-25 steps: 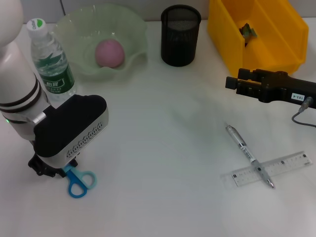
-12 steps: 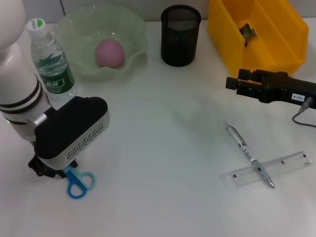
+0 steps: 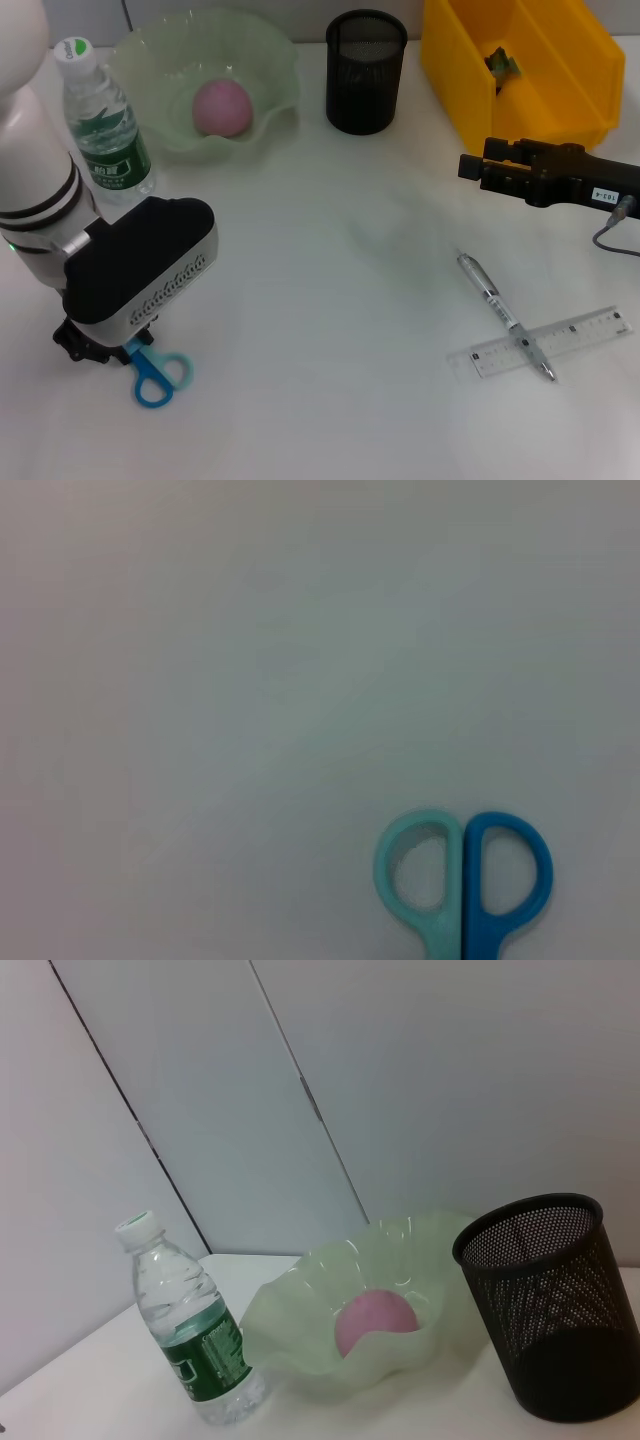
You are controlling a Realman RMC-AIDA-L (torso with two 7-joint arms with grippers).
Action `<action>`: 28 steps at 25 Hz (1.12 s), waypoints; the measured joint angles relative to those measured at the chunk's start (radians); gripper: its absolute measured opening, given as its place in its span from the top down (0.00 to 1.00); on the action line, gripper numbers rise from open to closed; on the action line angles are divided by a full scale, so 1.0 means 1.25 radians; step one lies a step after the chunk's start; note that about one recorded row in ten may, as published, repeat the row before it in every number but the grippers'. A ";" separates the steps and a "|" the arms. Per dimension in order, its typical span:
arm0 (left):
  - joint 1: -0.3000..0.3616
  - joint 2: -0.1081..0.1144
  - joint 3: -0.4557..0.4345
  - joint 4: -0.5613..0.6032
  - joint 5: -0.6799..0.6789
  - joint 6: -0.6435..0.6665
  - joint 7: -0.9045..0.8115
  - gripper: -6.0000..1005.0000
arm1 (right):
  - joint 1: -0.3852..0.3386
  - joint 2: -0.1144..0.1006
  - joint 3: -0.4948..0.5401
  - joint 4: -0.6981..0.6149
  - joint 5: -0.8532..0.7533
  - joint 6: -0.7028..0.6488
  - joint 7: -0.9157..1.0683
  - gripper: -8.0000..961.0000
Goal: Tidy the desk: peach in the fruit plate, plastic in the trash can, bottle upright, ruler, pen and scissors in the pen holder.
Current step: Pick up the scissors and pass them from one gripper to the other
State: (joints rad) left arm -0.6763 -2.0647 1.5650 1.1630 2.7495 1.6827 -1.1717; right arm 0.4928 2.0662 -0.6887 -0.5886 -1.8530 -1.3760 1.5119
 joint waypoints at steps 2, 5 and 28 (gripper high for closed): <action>-0.002 0.000 -0.011 0.003 -0.002 0.011 0.007 0.76 | 0.000 0.000 0.000 0.000 0.000 0.000 0.000 0.36; -0.011 0.000 -0.057 0.006 -0.008 0.047 0.031 0.77 | -0.001 0.000 0.000 0.000 0.000 0.000 0.000 0.37; -0.111 0.021 -0.590 -0.218 -0.103 0.181 0.196 0.77 | -0.007 -0.019 0.000 0.003 0.000 -0.042 -0.001 0.38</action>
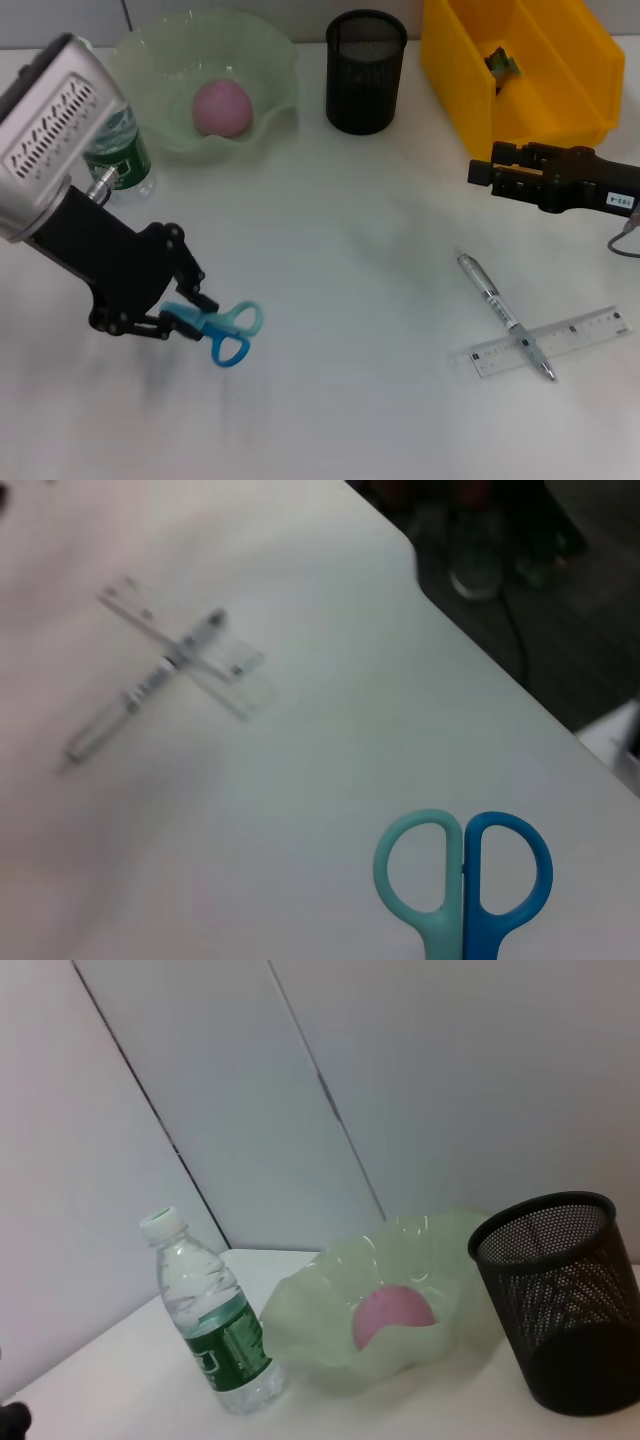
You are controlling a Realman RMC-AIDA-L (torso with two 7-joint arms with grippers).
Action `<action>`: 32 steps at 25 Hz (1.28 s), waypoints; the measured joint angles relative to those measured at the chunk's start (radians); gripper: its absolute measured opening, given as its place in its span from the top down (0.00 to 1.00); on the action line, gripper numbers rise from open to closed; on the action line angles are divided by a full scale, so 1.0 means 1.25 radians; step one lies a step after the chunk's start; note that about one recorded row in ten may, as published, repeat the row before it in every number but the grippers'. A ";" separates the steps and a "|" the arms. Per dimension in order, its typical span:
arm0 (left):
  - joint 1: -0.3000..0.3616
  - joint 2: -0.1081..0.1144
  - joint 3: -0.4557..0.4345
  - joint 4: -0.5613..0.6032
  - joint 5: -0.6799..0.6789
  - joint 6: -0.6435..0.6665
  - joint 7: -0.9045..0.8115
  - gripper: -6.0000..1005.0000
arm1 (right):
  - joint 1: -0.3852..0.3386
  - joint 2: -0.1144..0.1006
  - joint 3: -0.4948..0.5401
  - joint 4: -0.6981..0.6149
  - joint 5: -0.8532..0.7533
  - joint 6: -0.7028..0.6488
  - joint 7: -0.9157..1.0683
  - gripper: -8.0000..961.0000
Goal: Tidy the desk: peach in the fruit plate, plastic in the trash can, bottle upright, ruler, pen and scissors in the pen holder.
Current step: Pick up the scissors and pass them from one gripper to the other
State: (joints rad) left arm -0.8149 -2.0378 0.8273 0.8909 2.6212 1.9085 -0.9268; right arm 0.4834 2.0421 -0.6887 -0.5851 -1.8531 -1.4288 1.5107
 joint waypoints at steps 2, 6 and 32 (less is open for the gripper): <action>0.008 0.001 -0.028 -0.003 -0.023 0.001 -0.008 0.77 | -0.001 -0.002 0.000 -0.002 0.000 -0.005 0.002 0.38; 0.016 -0.005 -0.064 -0.011 -0.046 -0.002 -0.022 0.77 | 0.001 -0.008 0.009 0.000 0.000 -0.013 0.017 0.38; 0.070 -0.026 -0.073 -0.235 -0.336 -0.220 -0.142 0.77 | 0.060 -0.112 0.000 -0.021 -0.060 -0.130 0.433 0.40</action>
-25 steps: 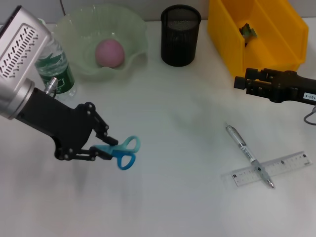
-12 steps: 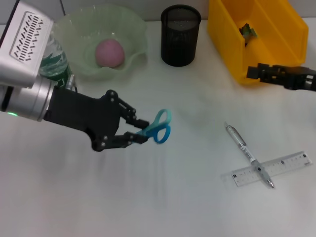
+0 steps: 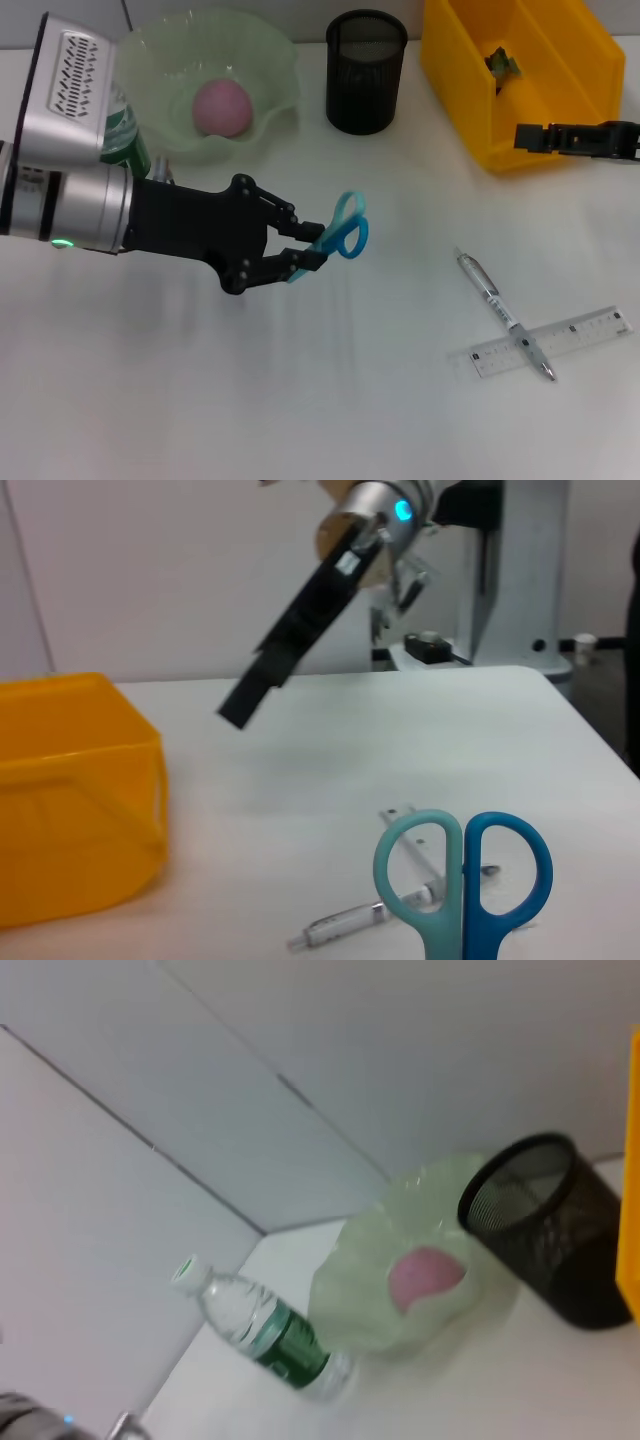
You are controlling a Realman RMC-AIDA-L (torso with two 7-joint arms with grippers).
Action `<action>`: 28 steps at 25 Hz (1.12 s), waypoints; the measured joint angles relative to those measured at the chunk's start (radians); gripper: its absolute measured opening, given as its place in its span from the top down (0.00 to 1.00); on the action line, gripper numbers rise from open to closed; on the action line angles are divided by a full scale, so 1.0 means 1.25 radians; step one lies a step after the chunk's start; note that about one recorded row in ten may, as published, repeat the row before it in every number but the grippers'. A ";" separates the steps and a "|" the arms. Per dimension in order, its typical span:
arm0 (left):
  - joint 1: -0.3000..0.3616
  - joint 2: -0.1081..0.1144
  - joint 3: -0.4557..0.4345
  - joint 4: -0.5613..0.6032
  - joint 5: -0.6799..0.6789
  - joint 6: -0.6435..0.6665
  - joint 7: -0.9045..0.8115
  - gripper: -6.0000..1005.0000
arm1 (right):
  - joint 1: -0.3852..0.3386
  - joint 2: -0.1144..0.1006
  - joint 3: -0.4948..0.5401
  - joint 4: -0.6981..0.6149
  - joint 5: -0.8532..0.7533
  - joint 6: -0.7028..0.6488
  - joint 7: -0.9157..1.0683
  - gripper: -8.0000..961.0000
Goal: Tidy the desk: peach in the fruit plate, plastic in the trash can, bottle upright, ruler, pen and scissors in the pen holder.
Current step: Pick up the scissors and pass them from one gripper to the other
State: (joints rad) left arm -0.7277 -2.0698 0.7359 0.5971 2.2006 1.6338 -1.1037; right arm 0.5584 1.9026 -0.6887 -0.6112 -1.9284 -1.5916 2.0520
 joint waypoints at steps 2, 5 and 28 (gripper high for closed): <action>0.002 0.000 0.002 -0.007 -0.006 -0.008 -0.002 0.77 | 0.020 -0.004 0.000 -0.006 -0.035 -0.021 0.035 0.40; 0.004 -0.002 0.004 -0.021 -0.012 -0.020 -0.008 0.77 | 0.058 -0.009 0.000 -0.009 -0.088 -0.056 0.084 0.40; -0.020 -0.002 0.078 0.002 -0.017 -0.069 -0.069 0.77 | 0.300 -0.043 -0.063 -0.104 -0.249 -0.198 0.474 0.42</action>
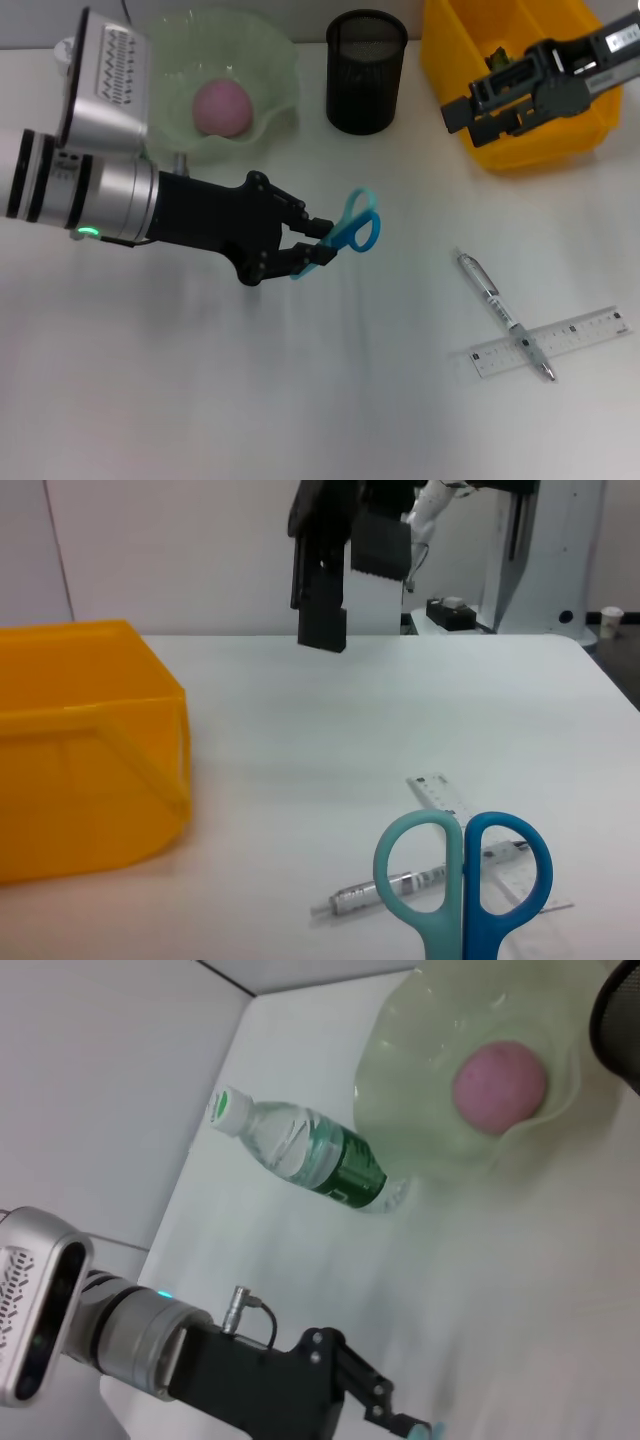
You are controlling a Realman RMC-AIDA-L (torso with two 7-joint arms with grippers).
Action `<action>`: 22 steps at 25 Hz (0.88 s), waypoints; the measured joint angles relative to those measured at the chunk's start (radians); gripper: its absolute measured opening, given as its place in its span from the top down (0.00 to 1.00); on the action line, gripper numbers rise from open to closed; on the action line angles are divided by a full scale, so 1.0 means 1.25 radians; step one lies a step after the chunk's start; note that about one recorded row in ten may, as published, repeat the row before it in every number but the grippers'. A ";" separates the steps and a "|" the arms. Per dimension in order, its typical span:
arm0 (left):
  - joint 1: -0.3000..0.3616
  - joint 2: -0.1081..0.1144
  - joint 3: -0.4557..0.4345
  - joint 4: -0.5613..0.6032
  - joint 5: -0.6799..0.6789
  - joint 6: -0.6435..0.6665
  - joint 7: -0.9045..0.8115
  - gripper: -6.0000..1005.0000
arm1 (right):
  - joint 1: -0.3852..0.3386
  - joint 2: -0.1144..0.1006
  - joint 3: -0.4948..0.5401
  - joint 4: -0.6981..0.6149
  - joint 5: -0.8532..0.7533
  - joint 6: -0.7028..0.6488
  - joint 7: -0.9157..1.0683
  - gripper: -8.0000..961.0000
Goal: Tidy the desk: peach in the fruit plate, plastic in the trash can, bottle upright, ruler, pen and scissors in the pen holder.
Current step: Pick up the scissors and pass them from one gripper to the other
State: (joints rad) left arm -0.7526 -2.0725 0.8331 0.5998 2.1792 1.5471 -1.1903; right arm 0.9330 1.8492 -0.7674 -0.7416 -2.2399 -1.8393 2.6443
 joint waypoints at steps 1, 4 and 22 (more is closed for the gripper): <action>-0.002 0.000 0.003 0.001 -0.002 -0.005 -0.003 0.77 | 0.009 -0.001 0.000 0.000 -0.004 -0.005 0.010 0.42; -0.007 -0.003 0.009 0.005 -0.006 -0.024 -0.024 0.77 | 0.032 -0.002 -0.001 0.000 -0.022 -0.013 0.035 0.42; -0.010 -0.005 0.175 0.039 -0.086 -0.145 -0.124 0.77 | 0.109 0.028 -0.107 0.016 -0.101 0.040 0.116 0.43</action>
State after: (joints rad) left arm -0.7655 -2.0785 1.0514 0.6488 2.0714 1.3662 -1.3447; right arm 1.0693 1.8848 -0.9006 -0.7217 -2.3657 -1.7899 2.7890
